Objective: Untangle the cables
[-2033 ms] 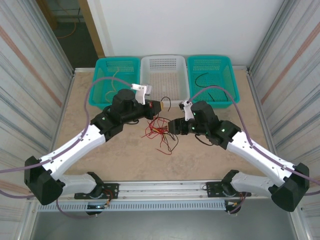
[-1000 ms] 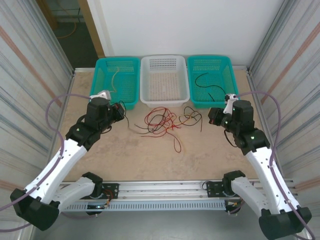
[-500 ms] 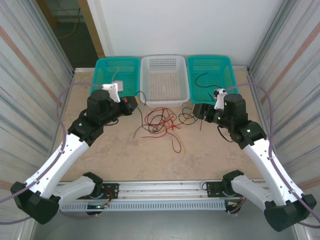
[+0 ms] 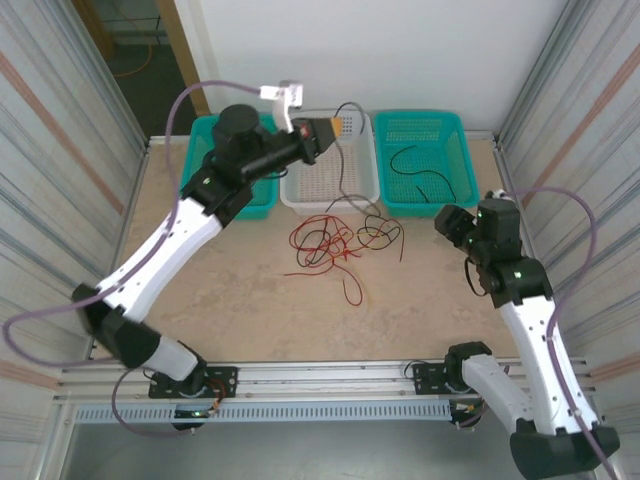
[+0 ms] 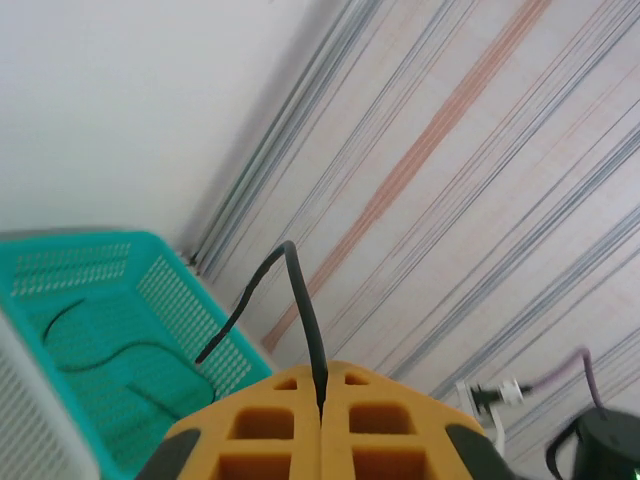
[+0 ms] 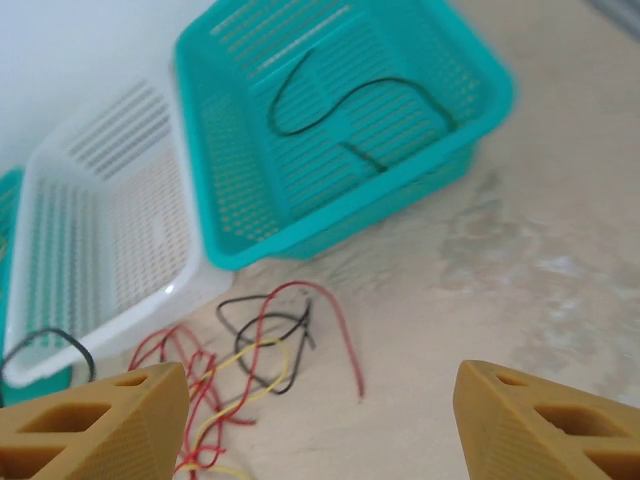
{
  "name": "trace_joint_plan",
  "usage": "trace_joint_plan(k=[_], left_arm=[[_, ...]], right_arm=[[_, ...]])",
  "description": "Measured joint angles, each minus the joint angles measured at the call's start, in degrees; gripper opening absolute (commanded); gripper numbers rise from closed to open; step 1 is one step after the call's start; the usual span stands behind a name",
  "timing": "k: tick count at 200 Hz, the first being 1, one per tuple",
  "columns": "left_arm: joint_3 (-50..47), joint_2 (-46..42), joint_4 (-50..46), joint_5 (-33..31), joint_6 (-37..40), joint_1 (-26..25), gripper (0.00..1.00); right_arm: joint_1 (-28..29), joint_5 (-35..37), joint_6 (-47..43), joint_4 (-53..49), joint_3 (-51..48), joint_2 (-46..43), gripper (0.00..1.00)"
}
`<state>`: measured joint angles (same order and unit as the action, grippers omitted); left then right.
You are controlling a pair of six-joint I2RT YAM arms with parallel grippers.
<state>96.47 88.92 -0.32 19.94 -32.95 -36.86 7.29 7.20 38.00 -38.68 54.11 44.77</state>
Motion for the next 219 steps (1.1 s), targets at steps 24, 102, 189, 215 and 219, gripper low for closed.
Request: trace_joint_plan(k=[24, 102, 189, 215, 219], left_arm=[[8.17, 9.94, 5.95, 0.09, -0.37, -0.79, 0.00], [44.81, 47.67, 15.50, -0.02, -8.15, -1.14, 0.39], [31.95, 51.63, 15.06, 0.20, -13.27, -0.61, 0.99], [17.90, 37.90, 14.12, -0.46, -9.64, -0.61, 0.96], [15.74, 35.19, 13.81, -0.61, -8.98, -0.61, 0.94]], right_arm=[[-2.19, -0.22, 1.99, -2.01, -2.43, -2.99, 0.69], [-2.19, -3.17, 3.48, -5.31, -4.50, -4.98, 0.69], [-2.45, -6.32, 1.90, -6.01, -4.50, -2.75, 0.68], [-2.29, -10.40, 0.94, -3.91, -4.13, 2.25, 0.64], [-2.08, -10.88, 0.72, -3.61, -3.96, 3.21, 0.64]])
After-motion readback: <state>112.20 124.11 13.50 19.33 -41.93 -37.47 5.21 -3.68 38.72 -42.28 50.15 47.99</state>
